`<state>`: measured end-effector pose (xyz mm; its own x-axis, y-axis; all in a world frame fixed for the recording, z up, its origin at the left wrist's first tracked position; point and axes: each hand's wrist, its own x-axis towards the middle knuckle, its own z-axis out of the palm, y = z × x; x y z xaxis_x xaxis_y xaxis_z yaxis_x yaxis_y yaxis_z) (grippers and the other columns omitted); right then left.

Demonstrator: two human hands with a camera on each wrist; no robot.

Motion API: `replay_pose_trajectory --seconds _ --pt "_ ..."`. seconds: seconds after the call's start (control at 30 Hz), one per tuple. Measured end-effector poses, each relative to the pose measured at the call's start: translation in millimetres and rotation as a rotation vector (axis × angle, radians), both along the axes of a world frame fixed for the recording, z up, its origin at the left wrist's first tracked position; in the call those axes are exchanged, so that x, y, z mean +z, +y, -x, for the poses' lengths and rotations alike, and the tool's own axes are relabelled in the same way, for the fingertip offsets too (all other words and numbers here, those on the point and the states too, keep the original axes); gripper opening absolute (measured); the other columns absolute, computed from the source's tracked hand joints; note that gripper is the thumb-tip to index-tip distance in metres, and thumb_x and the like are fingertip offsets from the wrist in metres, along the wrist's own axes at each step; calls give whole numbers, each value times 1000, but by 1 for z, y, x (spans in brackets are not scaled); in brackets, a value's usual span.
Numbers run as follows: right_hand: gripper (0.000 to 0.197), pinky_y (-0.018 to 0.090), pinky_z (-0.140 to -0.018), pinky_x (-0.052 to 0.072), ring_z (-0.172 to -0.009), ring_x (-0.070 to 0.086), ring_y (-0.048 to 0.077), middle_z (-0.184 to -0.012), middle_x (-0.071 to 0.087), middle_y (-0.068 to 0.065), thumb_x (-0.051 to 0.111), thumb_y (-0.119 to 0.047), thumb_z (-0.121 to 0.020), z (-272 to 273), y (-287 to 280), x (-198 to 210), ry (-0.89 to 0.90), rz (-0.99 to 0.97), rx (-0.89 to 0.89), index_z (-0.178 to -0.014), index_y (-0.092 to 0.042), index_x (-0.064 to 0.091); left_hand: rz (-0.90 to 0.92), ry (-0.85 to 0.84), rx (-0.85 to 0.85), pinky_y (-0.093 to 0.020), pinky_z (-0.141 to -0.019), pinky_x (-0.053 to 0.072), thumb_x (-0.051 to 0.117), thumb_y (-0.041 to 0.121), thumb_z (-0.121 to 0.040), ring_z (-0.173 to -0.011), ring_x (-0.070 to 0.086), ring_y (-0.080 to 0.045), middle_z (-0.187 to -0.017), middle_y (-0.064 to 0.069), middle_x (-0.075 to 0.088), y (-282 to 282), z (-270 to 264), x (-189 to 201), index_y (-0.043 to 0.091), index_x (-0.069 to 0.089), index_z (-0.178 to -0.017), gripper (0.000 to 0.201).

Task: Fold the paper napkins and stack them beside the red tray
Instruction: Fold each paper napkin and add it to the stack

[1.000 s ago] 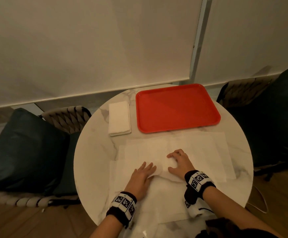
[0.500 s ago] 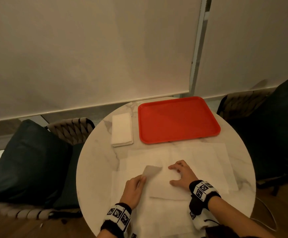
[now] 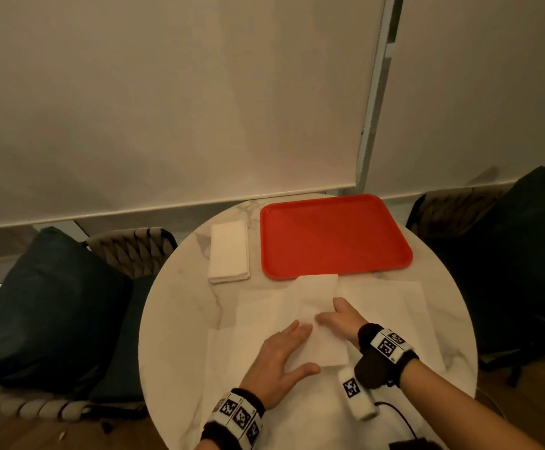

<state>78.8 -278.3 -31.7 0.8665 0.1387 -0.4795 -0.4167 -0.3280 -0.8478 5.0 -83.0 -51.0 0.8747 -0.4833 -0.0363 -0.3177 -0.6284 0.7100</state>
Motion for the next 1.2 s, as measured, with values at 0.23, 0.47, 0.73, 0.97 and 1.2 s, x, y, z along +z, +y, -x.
replay_pose_trajectory --seconds 0.23,0.47,0.73,0.97,1.2 --pt "27 41 -84 55 -97 68 27 -109 70 9 57 -3 -90 -1 -20 51 -76 -191 -30 -117 -8 58 423 173 553 -9 -90 41 43 38 -100 -116 53 -5 -127 4 58 15 -30 1 38 43 -131 31" --pt "37 48 -91 51 -103 65 31 -114 67 12 61 -3 -86 -8 -50 66 -90 -253 -185 -122 -8 54 750 597 511 -33 -87 50 43 60 -93 -97 66 -17 -110 -1 68 -19 -51 20 28 53 -116 40" --pt "32 40 -86 53 -102 65 23 -112 67 2 63 -7 -87 -3 -82 61 -116 -52 -122 -116 -20 56 1001 532 600 -35 -71 57 80 10 -75 -81 71 -28 -95 -18 73 -44 -59 42 -1 65 -95 27" --pt "36 37 -78 55 -95 67 21 -106 69 2 72 -14 -82 -8 -75 62 -173 -7 -83 -114 -19 59 1052 480 582 -52 -90 54 85 4 -64 -106 64 -36 -116 -16 66 -37 -64 47 51 44 -124 87" --pt "49 24 -71 52 -91 64 10 -105 66 -4 77 -8 -76 -21 -58 60 -324 28 -115 -120 -17 55 721 250 681 -34 -103 44 88 11 -62 -110 59 -10 -123 3 61 -21 -64 45 26 69 -110 54"
